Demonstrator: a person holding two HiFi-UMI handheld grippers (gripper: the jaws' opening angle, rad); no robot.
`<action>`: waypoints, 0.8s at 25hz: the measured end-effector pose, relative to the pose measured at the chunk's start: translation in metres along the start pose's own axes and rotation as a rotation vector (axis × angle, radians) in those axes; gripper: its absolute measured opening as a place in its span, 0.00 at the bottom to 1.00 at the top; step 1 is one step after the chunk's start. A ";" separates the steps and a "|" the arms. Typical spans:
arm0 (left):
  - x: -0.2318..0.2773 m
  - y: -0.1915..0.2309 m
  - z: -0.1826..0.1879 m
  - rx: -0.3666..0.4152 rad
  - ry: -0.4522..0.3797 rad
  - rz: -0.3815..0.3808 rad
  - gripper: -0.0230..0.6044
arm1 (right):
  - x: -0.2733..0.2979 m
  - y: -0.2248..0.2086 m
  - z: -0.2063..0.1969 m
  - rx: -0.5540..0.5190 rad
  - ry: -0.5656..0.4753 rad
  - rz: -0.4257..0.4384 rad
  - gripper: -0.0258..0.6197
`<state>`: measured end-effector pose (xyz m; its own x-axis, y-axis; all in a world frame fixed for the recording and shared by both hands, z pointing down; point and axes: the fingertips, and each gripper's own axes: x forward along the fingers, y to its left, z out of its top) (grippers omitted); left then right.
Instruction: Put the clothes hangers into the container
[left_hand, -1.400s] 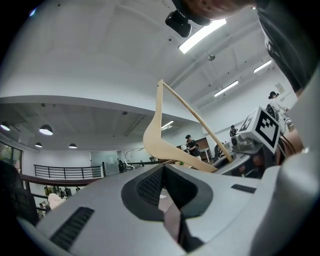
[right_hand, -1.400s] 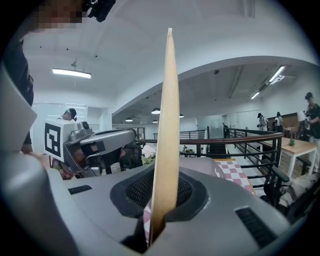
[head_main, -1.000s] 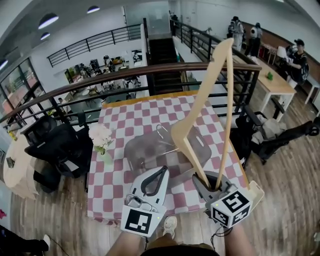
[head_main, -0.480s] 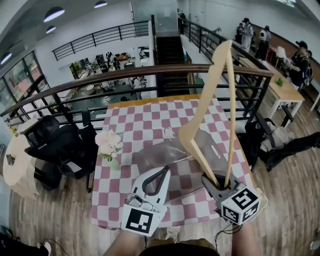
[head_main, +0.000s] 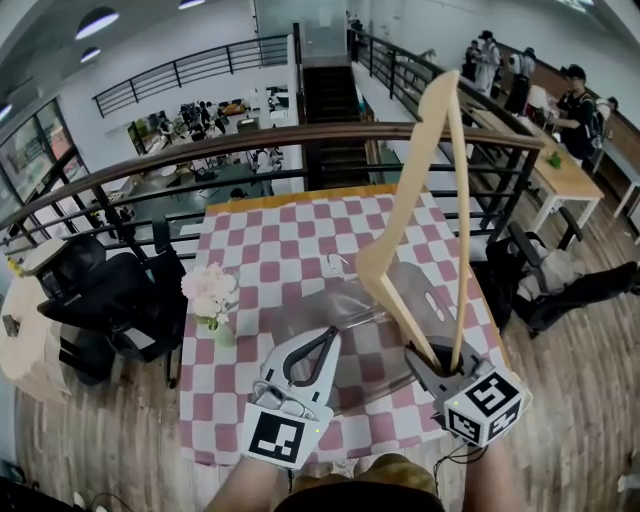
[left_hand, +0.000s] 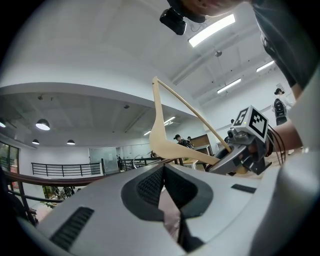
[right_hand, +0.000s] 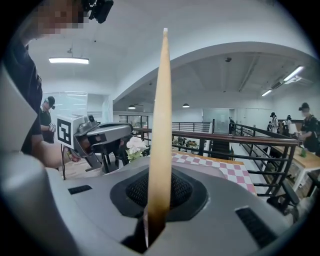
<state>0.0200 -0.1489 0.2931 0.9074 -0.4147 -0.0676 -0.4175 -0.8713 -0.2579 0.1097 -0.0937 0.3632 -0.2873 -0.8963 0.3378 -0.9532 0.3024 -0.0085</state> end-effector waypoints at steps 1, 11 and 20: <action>0.001 0.000 0.000 -0.002 -0.002 -0.002 0.05 | 0.000 0.000 0.000 -0.003 0.004 0.001 0.12; 0.005 0.008 -0.011 -0.026 0.025 0.036 0.05 | 0.011 -0.013 0.002 -0.020 0.036 0.036 0.12; 0.010 0.025 -0.024 -0.015 0.103 0.177 0.05 | 0.034 -0.027 0.000 -0.093 0.092 0.196 0.12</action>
<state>0.0174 -0.1808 0.3093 0.8106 -0.5855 -0.0114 -0.5711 -0.7860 -0.2368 0.1258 -0.1325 0.3754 -0.4527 -0.7854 0.4222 -0.8658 0.5004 0.0024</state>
